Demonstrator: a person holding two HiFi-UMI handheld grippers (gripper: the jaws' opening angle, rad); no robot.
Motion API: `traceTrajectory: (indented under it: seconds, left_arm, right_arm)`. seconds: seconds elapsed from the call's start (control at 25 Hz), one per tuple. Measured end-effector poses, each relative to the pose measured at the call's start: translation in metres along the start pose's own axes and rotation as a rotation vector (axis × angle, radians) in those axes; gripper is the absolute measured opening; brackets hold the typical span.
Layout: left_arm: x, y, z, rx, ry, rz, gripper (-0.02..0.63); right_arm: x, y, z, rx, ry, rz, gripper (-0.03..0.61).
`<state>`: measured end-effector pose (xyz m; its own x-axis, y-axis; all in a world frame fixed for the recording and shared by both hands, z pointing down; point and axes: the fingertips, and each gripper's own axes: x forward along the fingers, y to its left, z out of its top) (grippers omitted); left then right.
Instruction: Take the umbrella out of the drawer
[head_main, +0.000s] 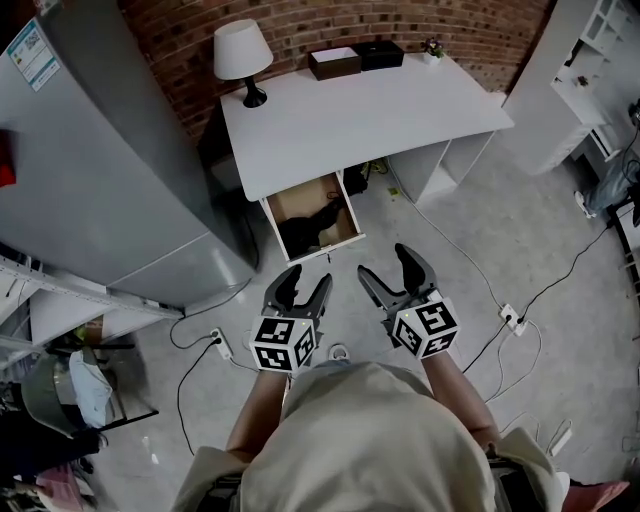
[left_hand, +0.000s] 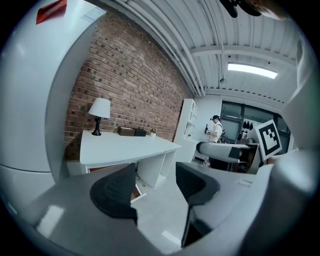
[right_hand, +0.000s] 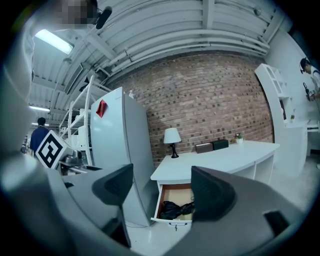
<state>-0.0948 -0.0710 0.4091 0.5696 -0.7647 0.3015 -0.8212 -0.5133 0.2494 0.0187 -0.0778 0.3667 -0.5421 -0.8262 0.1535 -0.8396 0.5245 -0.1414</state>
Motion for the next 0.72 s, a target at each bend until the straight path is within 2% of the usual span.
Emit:
traceTrajectory:
  seconds: [0.4,0.72]
  left_arm:
    - [0.038,0.044,-0.015,-0.031,0.060,0.019,0.242]
    - [0.094,0.083,-0.041,-0.045,0.142,0.060,0.249]
  right_arm:
    - [0.036,-0.012,-0.015,0.023,0.062,0.001,0.348]
    - [0.083,-0.045,-0.036,0.038,0.111,0.040,0.348]
